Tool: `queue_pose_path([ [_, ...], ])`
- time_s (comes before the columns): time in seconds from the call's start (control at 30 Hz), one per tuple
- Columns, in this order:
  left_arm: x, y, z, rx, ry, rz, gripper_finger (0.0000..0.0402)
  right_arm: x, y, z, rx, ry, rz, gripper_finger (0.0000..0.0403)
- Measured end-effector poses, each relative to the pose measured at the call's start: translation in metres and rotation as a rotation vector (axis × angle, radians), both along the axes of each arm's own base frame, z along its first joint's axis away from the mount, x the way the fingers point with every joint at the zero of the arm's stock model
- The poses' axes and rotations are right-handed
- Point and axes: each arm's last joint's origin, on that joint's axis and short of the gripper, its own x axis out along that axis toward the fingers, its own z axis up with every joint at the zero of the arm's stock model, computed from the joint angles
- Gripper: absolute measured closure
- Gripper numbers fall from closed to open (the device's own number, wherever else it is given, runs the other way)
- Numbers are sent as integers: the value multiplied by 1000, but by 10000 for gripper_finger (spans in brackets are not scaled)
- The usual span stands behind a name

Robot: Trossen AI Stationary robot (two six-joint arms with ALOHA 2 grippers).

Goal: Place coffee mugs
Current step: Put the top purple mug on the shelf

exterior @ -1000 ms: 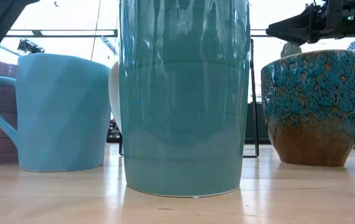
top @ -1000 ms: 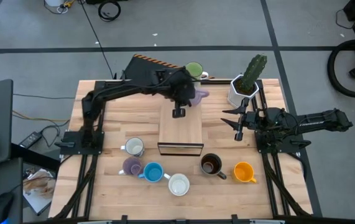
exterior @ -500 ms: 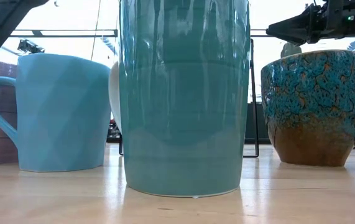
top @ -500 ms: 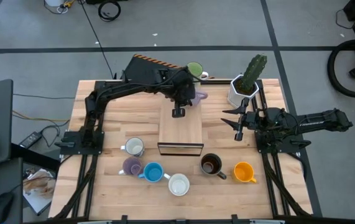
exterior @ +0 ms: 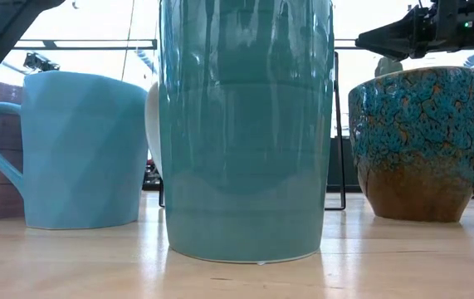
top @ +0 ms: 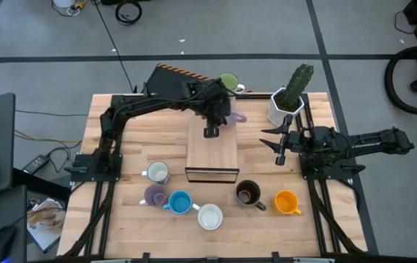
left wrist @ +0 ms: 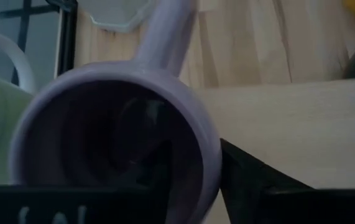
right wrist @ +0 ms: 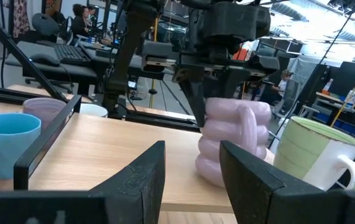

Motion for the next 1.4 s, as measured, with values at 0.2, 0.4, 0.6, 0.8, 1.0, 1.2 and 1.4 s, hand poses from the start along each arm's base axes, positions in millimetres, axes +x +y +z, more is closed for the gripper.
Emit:
queue_pose_path([
  [0.2, 3, -4, 2, 54, -16, -9, 254, 0, 0, 0, 0, 1, 0, 245],
  [0.4, 7, -7, 4, 101, -39, 53, 253, 0, 0, 0, 6, 0, 0, 245],
  [0.6, 8, -7, 4, 82, -58, 86, 253, 0, 0, 0, 6, -1, 0, 245],
  [0.8, 10, -5, 6, 106, -83, 66, 253, 0, 0, 0, 7, -1, 0, 245],
  [1.0, 13, -2, 9, 149, -125, 38, 253, 0, 0, 0, 7, -1, 0, 245],
  [1.2, 13, 7, 11, 158, -149, 52, 253, 0, 0, 0, 7, -1, 0, 245],
  [1.4, 13, 14, 7, 158, -139, 70, 253, 0, 0, 0, 7, -1, 1, 245],
])
